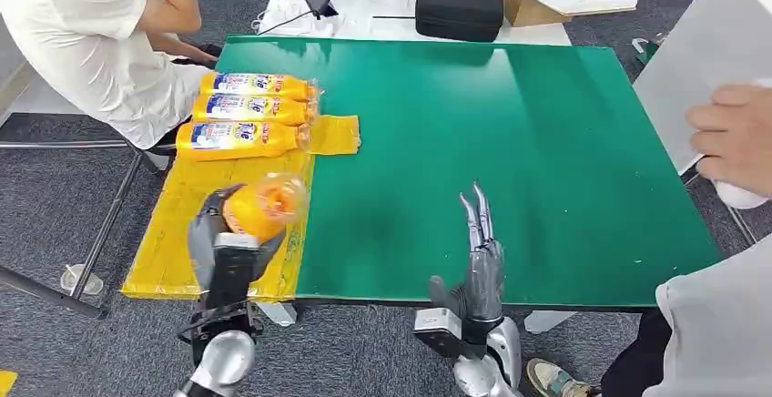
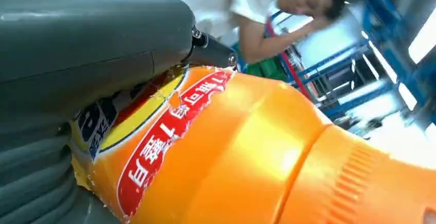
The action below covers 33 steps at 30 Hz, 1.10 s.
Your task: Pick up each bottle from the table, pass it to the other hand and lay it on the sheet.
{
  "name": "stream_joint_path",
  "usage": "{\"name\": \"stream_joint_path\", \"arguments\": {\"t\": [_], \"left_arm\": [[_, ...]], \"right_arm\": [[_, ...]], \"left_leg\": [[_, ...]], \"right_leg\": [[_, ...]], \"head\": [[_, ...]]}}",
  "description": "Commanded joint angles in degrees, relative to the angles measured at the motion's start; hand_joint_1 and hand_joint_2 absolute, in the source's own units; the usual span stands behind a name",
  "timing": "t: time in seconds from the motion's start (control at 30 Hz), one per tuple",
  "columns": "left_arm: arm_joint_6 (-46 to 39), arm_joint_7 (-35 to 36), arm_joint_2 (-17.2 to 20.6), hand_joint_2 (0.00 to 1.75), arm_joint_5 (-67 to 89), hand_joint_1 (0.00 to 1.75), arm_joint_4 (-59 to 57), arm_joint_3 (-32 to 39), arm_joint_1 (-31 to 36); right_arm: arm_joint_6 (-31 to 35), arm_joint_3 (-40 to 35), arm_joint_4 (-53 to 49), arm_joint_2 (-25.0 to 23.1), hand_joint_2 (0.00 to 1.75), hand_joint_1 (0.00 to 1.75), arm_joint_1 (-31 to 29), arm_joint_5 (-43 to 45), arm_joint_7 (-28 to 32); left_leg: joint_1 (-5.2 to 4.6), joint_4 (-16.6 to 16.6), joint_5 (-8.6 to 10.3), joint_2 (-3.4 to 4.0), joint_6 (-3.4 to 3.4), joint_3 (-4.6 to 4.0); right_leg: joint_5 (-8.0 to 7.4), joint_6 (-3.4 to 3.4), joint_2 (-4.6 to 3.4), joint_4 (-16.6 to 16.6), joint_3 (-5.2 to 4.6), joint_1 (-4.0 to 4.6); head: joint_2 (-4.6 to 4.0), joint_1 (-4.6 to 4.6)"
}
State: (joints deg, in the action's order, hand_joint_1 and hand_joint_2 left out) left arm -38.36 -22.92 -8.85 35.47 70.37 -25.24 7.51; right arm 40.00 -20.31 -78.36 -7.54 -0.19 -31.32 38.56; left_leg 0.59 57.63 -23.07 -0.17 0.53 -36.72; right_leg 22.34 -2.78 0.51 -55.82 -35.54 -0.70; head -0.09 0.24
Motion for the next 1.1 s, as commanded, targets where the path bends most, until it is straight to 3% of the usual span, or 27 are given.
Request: {"name": "stream_joint_path", "arguments": {"t": [0.03, 0.2, 0.23, 0.27, 0.33, 0.37, 0.4, 0.43, 0.47, 0.53, 0.8, 0.97, 1.1], "left_arm": [[0.5, 3.6, 2.7, 1.75, 9.4, 1.75, -18.4, -1.1, 7.5], [6.4, 5.9, 3.1, 1.75, 16.4, 1.75, -31.6, -1.6, 12.8], [6.6, 6.2, 3.0, 1.75, 16.7, 1.64, -33.0, -1.4, 13.4], [7.1, 6.8, 2.7, 1.75, 17.7, 0.73, -36.0, -1.3, 14.9], [9.1, 6.3, 2.6, 1.75, 17.1, 0.56, -38.8, -0.5, 16.0], [11.6, 6.0, 2.5, 1.75, 16.6, 0.26, -40.3, -0.2, 16.7], [11.6, 6.0, 2.5, 1.75, 16.6, 0.26, -40.3, -0.2, 16.7], [13.3, 5.2, 2.4, 1.75, 15.8, 0.16, -41.0, 0.1, 16.9], [14.6, 4.9, 2.3, 1.75, 15.3, 0.10, -41.2, 0.3, 16.9], [16.1, 4.7, 2.2, 1.75, 14.7, 0.03, -41.3, 0.6, 16.9], [18.8, 5.1, 2.1, 1.75, 14.8, 0.02, -42.8, 0.1, 17.4], [25.4, 3.4, 1.6, 1.75, 11.9, 0.00, -42.8, 0.5, 17.4], [27.9, 1.9, 1.7, 1.75, 10.3, 0.00, -42.1, 0.6, 17.1]], "right_arm": [[-0.4, -2.5, 6.3, 0.8, 0.00, 0.00, -3.3, 0.0, 0.0], [-1.6, -2.8, 9.8, -0.2, 0.00, 0.00, -5.2, 1.3, 1.1], [-1.6, -2.7, 10.1, -0.4, 0.00, 0.00, -5.4, 1.7, 1.2], [-2.0, -2.5, 10.9, -0.6, 0.00, 0.00, -5.7, 2.3, 1.2], [-1.9, -2.7, 11.5, -0.5, 0.00, 0.00, -5.7, 3.6, 1.4], [-2.0, -2.9, 12.1, -0.4, 0.00, 0.00, -5.9, 4.3, 1.4], [-2.0, -2.9, 12.1, -0.4, 0.00, 0.00, -5.9, 4.3, 1.4], [-2.1, -3.3, 12.4, -0.2, 0.00, 0.00, -6.0, 5.1, 1.4], [-2.1, -3.5, 12.5, 0.0, 1.75, 0.00, -6.0, 5.8, 1.4], [-2.2, -3.2, 13.0, 0.0, 1.75, 0.00, -6.1, 6.4, 1.4], [-3.3, -2.4, 14.1, 0.0, 1.75, 0.00, -6.8, 9.0, 1.4], [-3.1, -2.6, 15.1, 0.3, 1.75, 0.00, -7.3, 10.6, 1.4], [-2.8, -2.9, 15.3, 0.5, 1.75, 0.00, -7.4, 11.3, 1.4]], "left_leg": [[0.02, -0.1, -0.10, 0.10, -0.01, 0.37], [0.02, -0.1, -0.03, 0.04, -0.01, 0.30], [0.04, -0.1, -0.10, 0.09, -0.02, 0.47], [0.04, -0.1, -0.13, 0.09, -0.02, 0.53], [0.06, 0.0, -0.17, 0.19, -0.03, 0.61], [0.07, 0.0, -0.14, 0.14, -0.03, 0.55], [0.08, 0.0, -0.13, 0.10, -0.03, 0.50], [0.05, -0.1, -0.03, 0.01, -0.02, 0.28], [0.04, -0.1, -0.04, 0.03, -0.02, 0.31], [0.02, -0.1, -0.03, 0.07, -0.01, 0.23], [0.06, 0.0, -0.12, 0.16, -0.02, 0.41], [0.03, 0.0, 0.00, 0.08, -0.02, 0.18], [0.02, -0.1, 0.00, 0.07, -0.02, 0.46]], "right_leg": [[0.06, 0.10, -0.12, 0.1, 0.34, 0.04], [0.03, 0.09, -0.04, 0.1, 0.28, 0.03], [0.08, 0.12, -0.09, 0.1, 0.44, 0.05], [0.11, 0.15, -0.10, 0.1, 0.52, 0.05], [0.11, 0.19, -0.21, 0.0, 0.56, 0.08], [0.09, 0.19, -0.17, 0.0, 0.51, 0.09], [0.10, 0.18, -0.13, 0.0, 0.48, 0.09], [0.03, 0.10, -0.02, 0.1, 0.28, 0.06], [0.05, 0.11, -0.04, 0.1, 0.30, 0.05], [0.03, 0.07, -0.07, 0.1, 0.24, 0.03], [0.09, 0.12, -0.15, 0.0, 0.39, 0.08], [0.00, 0.06, -0.08, 0.0, 0.17, 0.05], [0.02, 0.09, -0.06, 0.1, 0.49, 0.03]], "head": [[0.00, -0.02], [0.00, 0.00], [0.00, 0.00], [0.00, -0.02], [0.00, 0.00], [0.00, -0.02], [0.00, -0.02], [0.00, 0.00], [0.00, -0.02], [0.00, 0.00], [0.00, -0.02], [0.00, 0.00], [0.00, -0.02]]}}
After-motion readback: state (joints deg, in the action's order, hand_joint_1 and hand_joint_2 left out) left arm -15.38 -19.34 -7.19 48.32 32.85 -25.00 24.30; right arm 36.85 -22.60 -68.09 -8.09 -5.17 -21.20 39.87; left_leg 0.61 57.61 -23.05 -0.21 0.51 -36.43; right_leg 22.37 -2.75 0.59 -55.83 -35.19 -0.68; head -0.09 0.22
